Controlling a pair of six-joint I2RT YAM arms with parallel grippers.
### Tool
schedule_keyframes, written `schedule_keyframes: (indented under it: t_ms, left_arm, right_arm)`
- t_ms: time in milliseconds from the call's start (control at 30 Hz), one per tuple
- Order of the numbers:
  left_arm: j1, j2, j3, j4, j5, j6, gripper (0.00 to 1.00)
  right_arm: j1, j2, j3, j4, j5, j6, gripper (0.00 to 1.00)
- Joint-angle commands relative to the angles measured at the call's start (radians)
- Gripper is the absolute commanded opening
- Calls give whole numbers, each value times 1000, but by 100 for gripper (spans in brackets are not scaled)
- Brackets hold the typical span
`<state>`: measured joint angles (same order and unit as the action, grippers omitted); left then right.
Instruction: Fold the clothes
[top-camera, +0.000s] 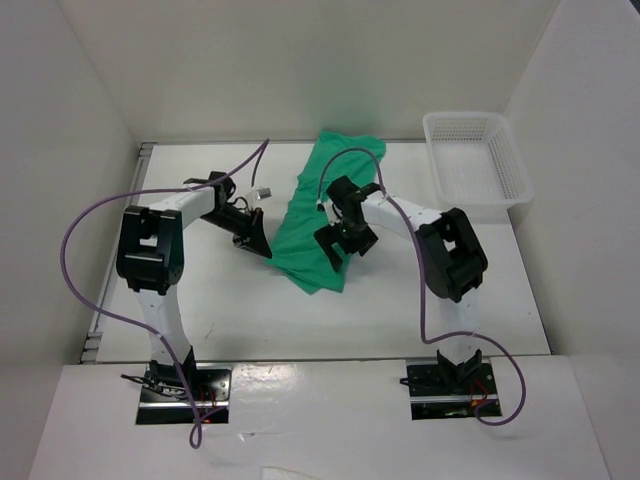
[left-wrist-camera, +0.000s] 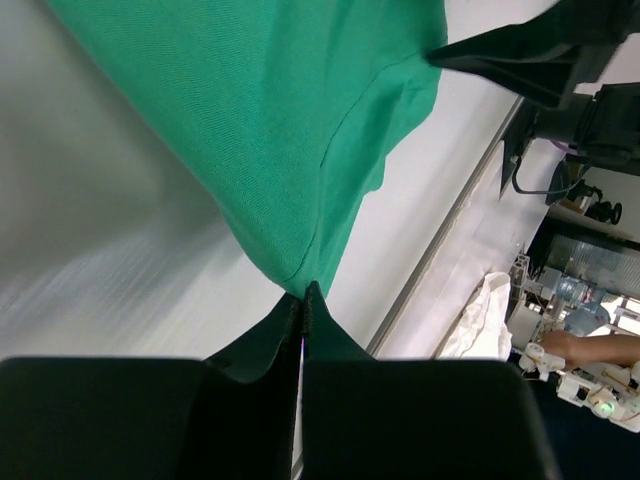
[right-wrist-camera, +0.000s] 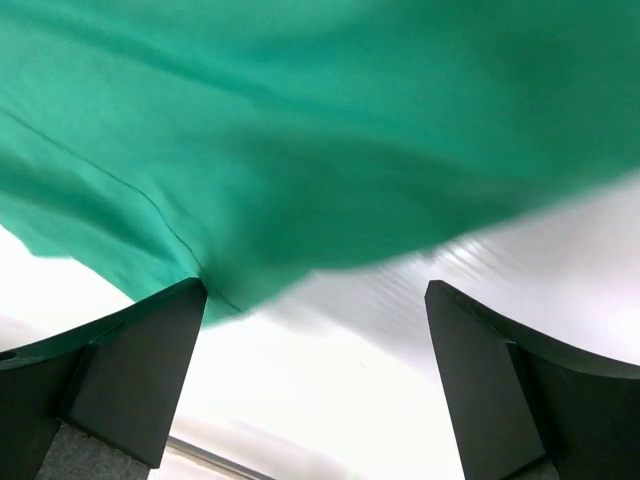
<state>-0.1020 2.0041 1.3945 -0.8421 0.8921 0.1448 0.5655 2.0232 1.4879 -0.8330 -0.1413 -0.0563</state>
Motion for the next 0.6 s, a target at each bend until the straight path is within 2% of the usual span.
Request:
schedule_keyframes:
  t_ms: [0,67,267,333,567]
  left_arm:
    - [21,-14,17,-29,10,53,0]
    - [33,-15,17,-29,-11,42,0]
    - [67,39,79,-72,-53,56,0]
    - [67,73,80,-101,-53,90,0]
    - [67,130,19,-137,-16,194,0]
  right_arm:
    - [23,-138,-21,8,86,-80,100]
    - [66,-194,-73,34,182,-126,100]
    - [396,-310,-303,222,568,-250,100]
    - [477,-301,-333,277,627,-251,100]
    - [560,-216,-342,367,655,-214,100]
